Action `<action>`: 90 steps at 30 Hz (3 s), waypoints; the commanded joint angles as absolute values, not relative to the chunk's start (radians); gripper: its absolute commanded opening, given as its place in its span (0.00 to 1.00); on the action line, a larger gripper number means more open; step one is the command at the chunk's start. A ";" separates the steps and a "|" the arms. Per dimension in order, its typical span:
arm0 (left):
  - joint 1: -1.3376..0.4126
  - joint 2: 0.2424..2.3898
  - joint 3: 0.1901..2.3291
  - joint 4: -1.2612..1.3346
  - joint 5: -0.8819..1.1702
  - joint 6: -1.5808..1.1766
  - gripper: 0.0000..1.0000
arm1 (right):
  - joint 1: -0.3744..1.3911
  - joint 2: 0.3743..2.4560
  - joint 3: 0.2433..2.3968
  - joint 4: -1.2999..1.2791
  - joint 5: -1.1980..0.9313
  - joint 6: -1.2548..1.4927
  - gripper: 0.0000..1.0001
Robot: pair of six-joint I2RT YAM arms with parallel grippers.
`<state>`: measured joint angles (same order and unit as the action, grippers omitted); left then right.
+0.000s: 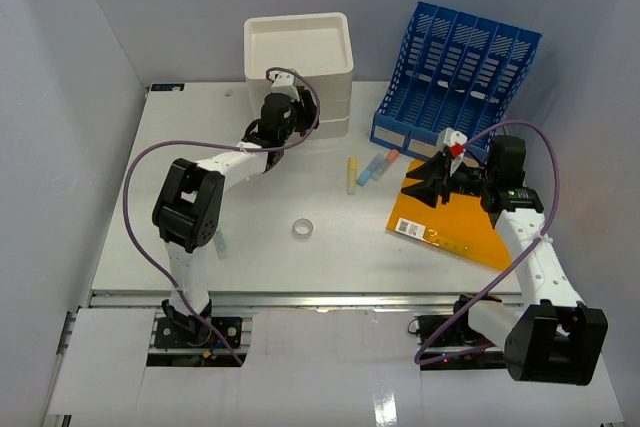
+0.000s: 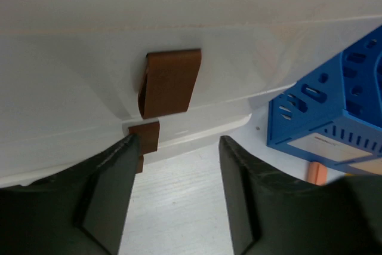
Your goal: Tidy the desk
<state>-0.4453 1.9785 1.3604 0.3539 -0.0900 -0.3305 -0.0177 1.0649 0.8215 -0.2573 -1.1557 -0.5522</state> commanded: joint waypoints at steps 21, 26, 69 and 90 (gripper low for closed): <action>-0.491 2.046 1.515 0.192 -0.396 -0.333 0.68 | -0.025 1.054 0.827 -0.233 -1.176 -0.548 0.51; -0.489 2.076 1.557 0.192 -0.396 -0.327 0.62 | -0.027 1.051 0.826 -0.233 -1.177 -0.548 0.51; -0.546 1.626 0.956 0.327 -0.149 -0.521 0.56 | -0.035 1.093 0.833 -0.305 -1.206 -0.636 0.52; -0.535 0.967 0.730 -0.078 0.068 -0.297 0.88 | 0.532 1.294 0.937 -0.477 -0.680 -0.700 0.58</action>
<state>-0.5417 1.1446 0.7826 0.1027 0.0697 -0.4100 0.2964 1.2337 0.8603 -0.5011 -0.9792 -0.8010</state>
